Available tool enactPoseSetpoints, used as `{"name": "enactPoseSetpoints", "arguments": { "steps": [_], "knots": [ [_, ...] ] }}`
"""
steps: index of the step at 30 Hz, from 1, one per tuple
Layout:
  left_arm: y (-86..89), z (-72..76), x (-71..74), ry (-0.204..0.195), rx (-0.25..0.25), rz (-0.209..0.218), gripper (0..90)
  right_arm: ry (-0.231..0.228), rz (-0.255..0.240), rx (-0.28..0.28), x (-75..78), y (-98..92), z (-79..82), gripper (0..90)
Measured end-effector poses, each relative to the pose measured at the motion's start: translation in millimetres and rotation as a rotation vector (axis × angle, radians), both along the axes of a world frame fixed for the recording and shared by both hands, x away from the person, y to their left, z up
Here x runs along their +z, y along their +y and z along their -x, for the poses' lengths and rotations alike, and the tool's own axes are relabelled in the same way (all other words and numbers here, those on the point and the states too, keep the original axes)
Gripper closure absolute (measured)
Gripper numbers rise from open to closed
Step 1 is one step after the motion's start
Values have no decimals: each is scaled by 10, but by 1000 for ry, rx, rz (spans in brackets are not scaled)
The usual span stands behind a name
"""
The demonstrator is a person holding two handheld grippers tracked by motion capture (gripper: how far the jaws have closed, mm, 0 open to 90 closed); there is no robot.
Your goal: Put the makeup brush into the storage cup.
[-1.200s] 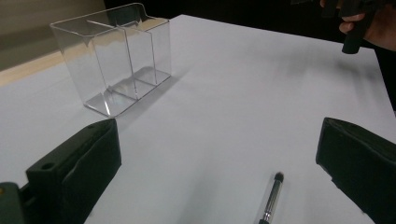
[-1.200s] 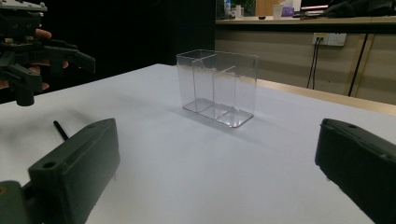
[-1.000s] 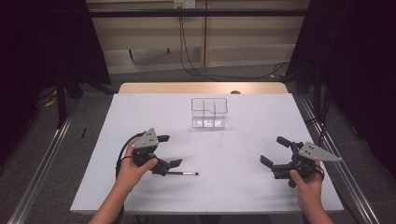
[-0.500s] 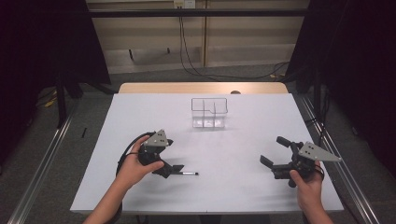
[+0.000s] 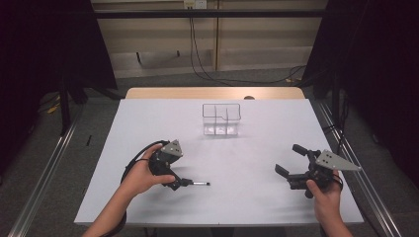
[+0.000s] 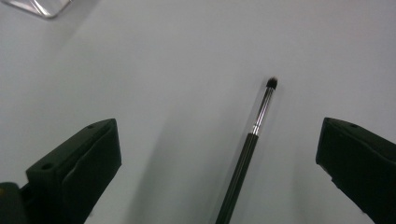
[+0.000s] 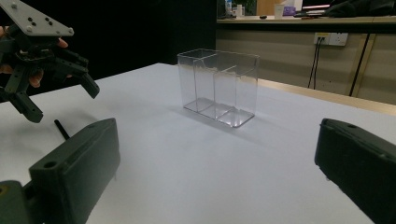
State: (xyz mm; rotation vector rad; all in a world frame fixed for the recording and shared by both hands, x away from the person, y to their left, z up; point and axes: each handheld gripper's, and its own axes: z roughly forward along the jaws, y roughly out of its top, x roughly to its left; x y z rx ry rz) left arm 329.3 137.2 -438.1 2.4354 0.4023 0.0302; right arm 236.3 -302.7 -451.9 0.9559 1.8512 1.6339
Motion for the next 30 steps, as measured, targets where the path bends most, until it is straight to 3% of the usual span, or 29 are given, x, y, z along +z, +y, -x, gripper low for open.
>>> {"name": "enactPoseSetpoints", "arguments": {
  "steps": [1,8,9,10,11,12,19,21,24,30],
  "knots": [
    [-25,2,-4,5,-10,-33,0,0,1,-1,1,1,0,0],
    [-123,-4,-23,61,-56,-143,0,-1,0,0,0,-3,1,0],
    [-123,-4,-23,61,-56,-143,0,0,0,0,0,-2,1,0],
    [-157,0,-28,61,-71,-202,0,0,0,-1,1,-2,1,0],
    [-157,0,-28,61,-71,-202,0,0,-1,-1,2,-2,2,0],
    [-186,3,-27,60,-84,-233,0,-2,-2,0,4,-2,2,0],
    [-235,-22,-30,89,-96,-273,25,-2,-3,0,5,-3,3,0],
    [-251,-23,-42,97,-107,-313,46,-2,-3,0,6,-4,4,0],
    [-266,-33,-44,93,-130,-357,96,-2,-2,-1,4,-7,2,0],
    [-308,-30,-80,110,-163,-401,244,-2,-1,-2,3,-5,2,1]
  ]
}}
